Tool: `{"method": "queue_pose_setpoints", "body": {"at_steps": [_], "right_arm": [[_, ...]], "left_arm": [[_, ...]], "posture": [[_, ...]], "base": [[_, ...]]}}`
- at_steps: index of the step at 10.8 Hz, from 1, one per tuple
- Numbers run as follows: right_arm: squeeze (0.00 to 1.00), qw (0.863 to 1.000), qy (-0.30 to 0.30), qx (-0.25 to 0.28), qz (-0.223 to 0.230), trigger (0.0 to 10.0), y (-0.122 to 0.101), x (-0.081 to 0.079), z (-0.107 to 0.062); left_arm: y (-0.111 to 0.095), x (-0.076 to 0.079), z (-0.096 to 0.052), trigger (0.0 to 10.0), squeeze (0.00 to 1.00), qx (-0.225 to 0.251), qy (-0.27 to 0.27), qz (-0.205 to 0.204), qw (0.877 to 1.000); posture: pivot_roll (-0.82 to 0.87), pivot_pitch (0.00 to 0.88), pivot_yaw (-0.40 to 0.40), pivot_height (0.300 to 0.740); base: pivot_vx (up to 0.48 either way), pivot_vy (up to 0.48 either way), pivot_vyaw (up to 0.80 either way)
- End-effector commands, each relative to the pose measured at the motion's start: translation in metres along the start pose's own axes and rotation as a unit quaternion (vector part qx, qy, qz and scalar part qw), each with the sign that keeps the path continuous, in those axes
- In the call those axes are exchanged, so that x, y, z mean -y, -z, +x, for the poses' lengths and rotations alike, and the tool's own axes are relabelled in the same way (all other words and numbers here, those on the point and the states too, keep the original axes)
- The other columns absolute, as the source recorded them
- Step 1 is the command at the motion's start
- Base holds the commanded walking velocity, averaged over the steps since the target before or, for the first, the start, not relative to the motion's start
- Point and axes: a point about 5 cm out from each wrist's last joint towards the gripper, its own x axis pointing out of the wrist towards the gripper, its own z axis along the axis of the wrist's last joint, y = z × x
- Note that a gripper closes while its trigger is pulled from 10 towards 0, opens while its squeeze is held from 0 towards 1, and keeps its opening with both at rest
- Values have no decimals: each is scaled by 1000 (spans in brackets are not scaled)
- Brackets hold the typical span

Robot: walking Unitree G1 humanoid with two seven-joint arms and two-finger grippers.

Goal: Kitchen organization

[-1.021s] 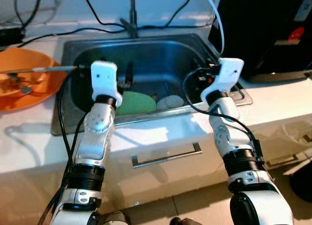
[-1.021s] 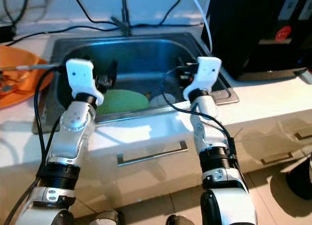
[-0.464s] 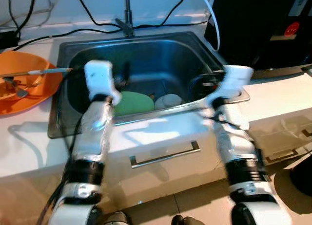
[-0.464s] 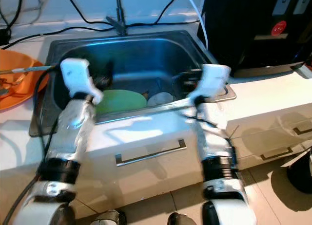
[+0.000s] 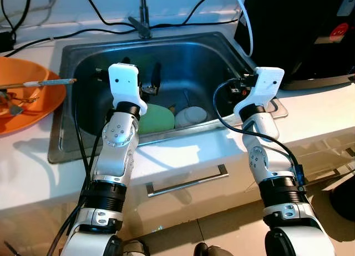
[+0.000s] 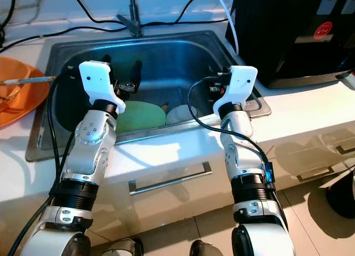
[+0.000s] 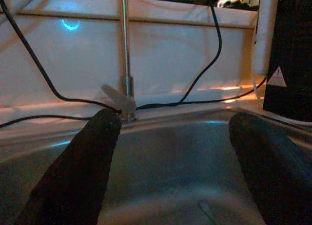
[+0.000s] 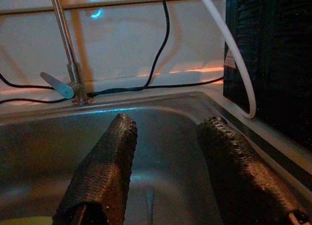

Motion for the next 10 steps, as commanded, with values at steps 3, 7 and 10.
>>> {"method": "queue_pose_setpoints", "body": {"at_steps": [3,7,10], "right_arm": [[0,1000,4,-10,-14,10000,0,5,2],[0,1000,0,-7,-23,10000,-2,4,3],[0,1000,-1,-8,-22,10000,-1,4,3]], "left_arm": [[0,-1,-2,10000,0,-2,-5,2,1000],[-2,-2,-2,10000,0,-1,-7,2,1000],[-2,-3,-1,10000,0,-2,-5,5,1000]], "posture": [[39,173,-16,740],[44,168,-14,740],[44,168,-10,740]], "base": [[0,0,0],[0,0,400],[0,0,800]]}}
